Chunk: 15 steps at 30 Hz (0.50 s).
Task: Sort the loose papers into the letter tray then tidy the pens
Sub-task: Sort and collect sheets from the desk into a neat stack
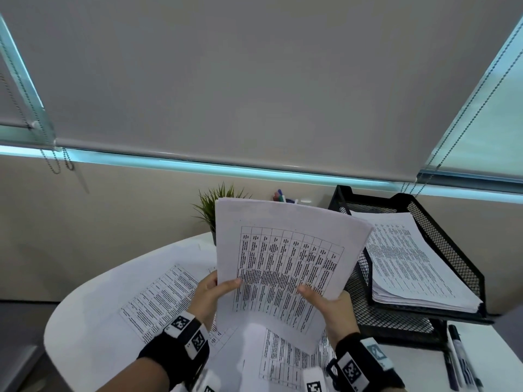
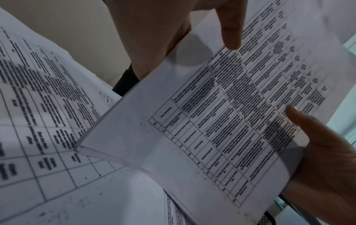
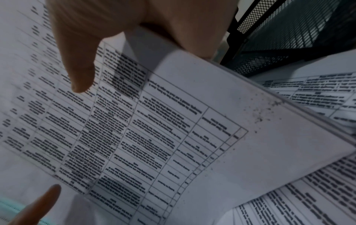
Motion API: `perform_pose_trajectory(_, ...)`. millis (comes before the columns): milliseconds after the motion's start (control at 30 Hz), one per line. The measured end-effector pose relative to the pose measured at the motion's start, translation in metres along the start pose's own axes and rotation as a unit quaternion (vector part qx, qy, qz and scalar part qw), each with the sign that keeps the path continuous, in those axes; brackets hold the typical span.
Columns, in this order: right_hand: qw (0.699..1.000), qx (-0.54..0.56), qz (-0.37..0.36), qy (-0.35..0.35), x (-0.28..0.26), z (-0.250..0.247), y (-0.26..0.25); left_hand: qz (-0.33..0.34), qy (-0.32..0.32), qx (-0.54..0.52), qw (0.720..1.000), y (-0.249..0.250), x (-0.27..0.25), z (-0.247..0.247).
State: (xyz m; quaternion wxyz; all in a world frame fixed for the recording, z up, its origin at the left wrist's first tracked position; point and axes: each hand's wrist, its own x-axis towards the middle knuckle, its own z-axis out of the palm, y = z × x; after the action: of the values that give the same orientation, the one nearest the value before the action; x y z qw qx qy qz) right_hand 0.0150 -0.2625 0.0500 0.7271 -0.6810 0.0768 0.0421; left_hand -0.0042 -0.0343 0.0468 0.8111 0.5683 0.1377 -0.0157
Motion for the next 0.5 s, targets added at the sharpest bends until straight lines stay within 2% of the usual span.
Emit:
perform_pose_trajectory(200,0.996,0.022,-0.073,-0.035,-0.017,0.003,-0.036,-0.006,-0.036,-0.01,0.999,0.01,0.002,-0.002)
perform_pose_trajectory(400,0.998,0.046,-0.042,-0.018,-0.012,0.0,-0.032,-0.015,-0.048,0.016,0.999,0.005,0.0,-0.001)
perform_pose_trajectory(500,0.999,0.043,-0.016,-0.012,-0.011,0.001,-0.024,-0.012,-0.058,0.13,0.99,-0.005,-0.003,-0.002)
